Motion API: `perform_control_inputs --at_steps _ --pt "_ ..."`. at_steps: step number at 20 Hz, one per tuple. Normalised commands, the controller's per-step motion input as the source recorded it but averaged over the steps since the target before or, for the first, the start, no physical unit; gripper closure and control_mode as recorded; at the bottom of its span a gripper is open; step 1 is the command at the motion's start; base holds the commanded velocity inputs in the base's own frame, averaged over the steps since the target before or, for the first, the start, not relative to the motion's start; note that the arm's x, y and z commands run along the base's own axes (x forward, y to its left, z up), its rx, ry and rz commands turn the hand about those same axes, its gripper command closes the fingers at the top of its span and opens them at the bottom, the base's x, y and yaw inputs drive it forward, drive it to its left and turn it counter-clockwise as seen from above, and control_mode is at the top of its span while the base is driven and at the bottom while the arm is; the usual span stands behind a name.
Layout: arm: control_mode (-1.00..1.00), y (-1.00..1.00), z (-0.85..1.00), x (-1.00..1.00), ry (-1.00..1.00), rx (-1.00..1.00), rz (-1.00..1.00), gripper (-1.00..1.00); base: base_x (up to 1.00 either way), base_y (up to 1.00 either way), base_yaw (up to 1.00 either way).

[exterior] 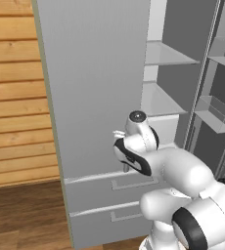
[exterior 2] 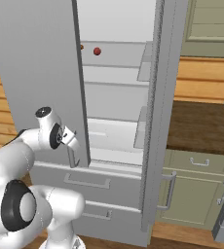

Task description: Take the strawberry from the fridge and place it on top of the pancake, located on the dining counter.

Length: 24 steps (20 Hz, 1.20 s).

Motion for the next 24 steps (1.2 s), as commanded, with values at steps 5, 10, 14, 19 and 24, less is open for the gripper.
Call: perform_control_inputs --at_steps 5,10,14,19,24 --pt "-1.00 -0.35 0.29 0.04 -0.17 0.09 0.01 -1.00 0.00 0.00 0.00" --pt "-1.00 -0.70 0.50 0.00 0.02 0.46 0.00 -1.00 0.00 0.00 0.00" --pt "-1.00 -0.61 0.31 0.23 -0.02 0.65 0.02 -1.00 0.00 0.00 0.00" --pt "-1.00 -0.29 0.41 0.50 -0.05 0.63 0.11 -1.00 0.00 0.00 0.00" --pt "-1.00 -0.08 0.62 0.49 -0.01 0.34 0.15 -1.00 0.00 0.00 0.00"
